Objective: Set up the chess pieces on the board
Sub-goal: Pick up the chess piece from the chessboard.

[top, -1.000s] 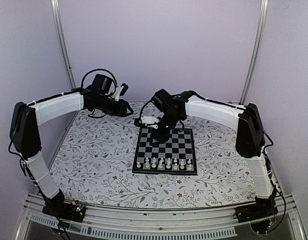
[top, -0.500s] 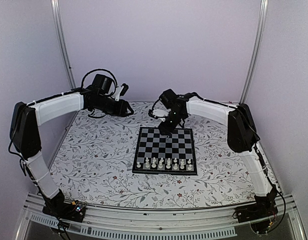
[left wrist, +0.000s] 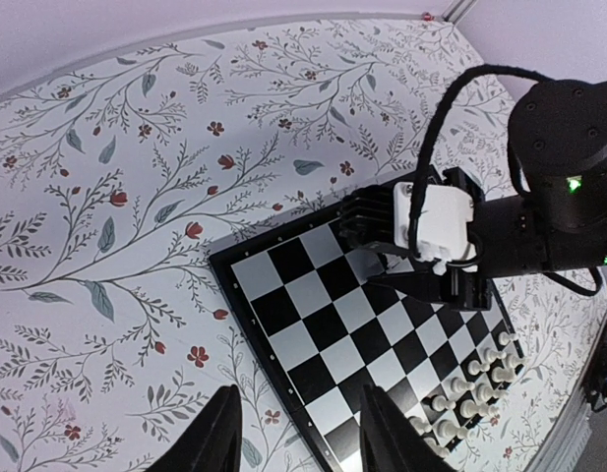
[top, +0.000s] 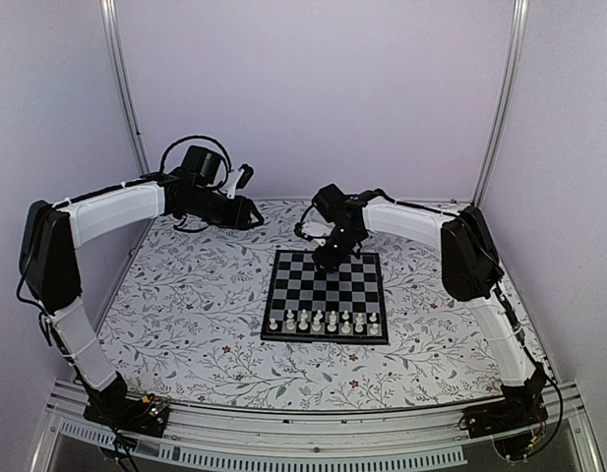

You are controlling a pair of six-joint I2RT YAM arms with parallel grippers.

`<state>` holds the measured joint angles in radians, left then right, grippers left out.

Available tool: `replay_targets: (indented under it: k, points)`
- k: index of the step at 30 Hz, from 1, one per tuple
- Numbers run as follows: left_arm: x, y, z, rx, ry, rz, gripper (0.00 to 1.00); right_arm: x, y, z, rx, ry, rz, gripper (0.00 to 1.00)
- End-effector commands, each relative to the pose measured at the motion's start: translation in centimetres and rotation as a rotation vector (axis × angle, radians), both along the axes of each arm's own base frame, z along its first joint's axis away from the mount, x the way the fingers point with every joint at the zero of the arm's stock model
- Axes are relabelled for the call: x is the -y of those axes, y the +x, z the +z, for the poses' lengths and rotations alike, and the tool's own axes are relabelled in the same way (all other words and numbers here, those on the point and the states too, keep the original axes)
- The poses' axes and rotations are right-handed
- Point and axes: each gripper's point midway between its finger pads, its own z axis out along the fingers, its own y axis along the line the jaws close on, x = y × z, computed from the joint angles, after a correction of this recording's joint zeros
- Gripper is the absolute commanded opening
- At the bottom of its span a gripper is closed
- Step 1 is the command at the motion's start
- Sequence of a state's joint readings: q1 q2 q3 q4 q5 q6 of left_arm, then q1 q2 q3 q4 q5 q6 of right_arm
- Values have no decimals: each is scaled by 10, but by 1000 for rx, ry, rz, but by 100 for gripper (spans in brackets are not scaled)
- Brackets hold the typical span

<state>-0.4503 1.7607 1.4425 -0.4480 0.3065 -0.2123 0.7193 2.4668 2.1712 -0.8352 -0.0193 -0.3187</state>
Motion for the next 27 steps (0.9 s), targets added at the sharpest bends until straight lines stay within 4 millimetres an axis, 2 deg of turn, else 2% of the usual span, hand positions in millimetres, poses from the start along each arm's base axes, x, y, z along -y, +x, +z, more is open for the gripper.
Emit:
replay_targets:
  k: [1, 15, 20, 27]
  points:
    - [-4, 1, -6, -14, 2, -1, 43, 14, 0, -11, -28, -14, -44, 45]
    - [-2, 1, -9, -24, 1, -7, 43, 39, -6, -12, -55, -24, -76, 42]
    - [-2, 1, -9, -25, 1, -8, 43, 46, -8, -2, -42, -17, -82, 42]
    - [-2, 1, -11, -31, 2, -10, 43, 50, -7, 7, -27, -10, -85, 31]
